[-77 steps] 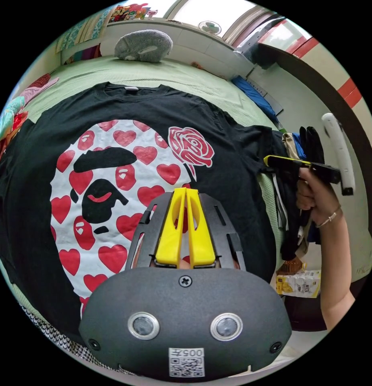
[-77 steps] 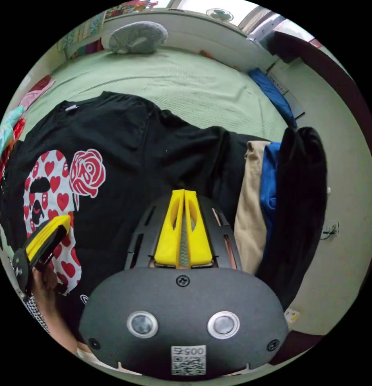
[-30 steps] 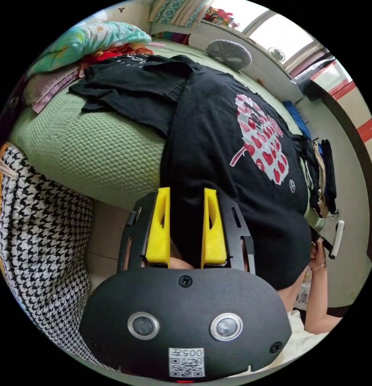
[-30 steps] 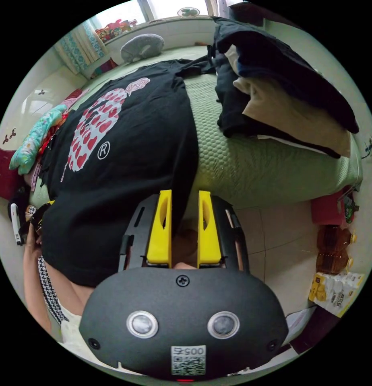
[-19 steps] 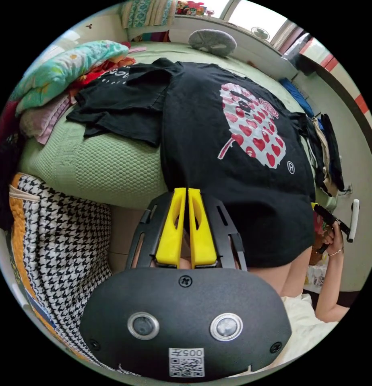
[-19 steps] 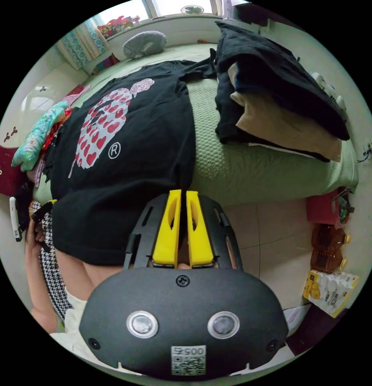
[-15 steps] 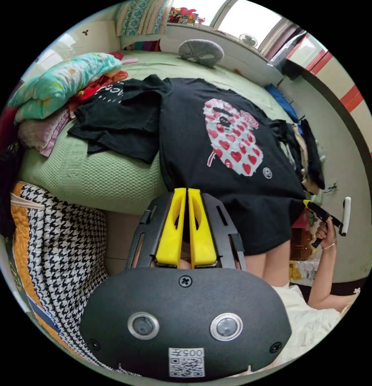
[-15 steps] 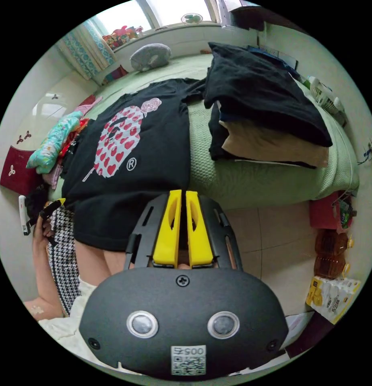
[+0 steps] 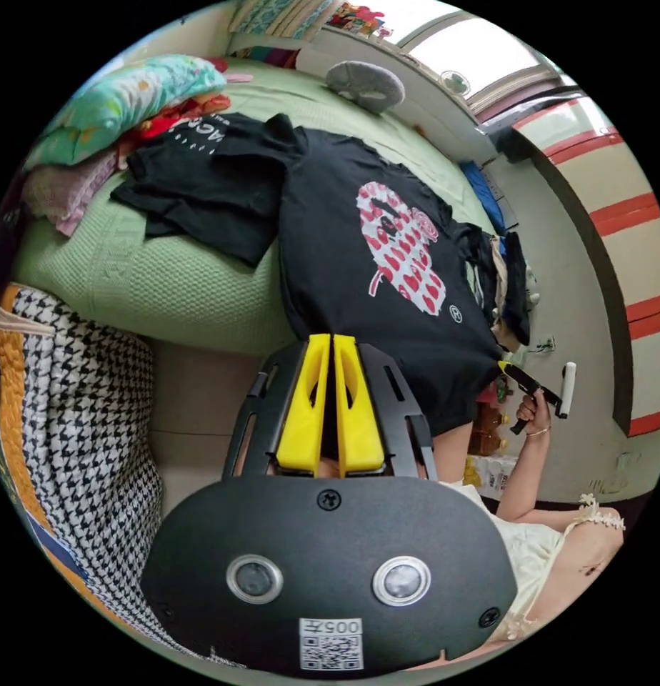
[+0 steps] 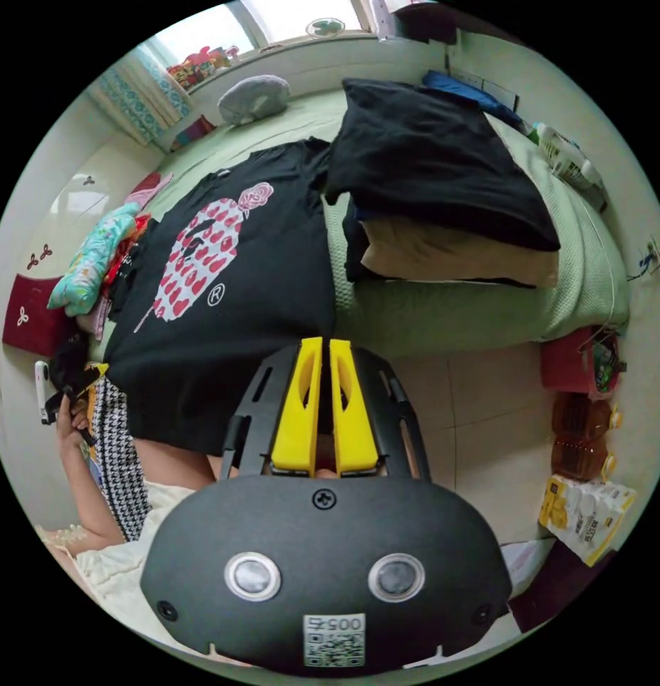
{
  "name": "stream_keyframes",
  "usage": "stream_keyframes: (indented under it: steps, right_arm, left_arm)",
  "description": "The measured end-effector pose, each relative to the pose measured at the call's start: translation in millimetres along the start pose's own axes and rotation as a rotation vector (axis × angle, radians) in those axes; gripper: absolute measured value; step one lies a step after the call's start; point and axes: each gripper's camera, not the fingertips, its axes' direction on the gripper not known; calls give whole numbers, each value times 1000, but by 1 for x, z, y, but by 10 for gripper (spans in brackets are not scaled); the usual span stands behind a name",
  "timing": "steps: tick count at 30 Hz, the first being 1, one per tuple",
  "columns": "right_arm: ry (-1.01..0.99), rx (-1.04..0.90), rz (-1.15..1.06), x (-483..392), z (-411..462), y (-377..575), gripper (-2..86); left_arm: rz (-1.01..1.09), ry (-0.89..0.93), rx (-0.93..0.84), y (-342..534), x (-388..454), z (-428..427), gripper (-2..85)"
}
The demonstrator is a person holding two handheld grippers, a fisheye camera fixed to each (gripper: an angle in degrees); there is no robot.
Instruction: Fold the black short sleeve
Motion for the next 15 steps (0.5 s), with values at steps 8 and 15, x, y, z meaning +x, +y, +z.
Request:
stream_keyframes:
  steps: [8,15]
  right_arm:
    - [269,-113,-75,-27,47,-33,-11]
    - [105,168,-312,-119,0,-131,29]
  left_arm:
    - [-106,-145,54,1,-31,-14,5]
    - [58,-268,276,-93,34,-39,31]
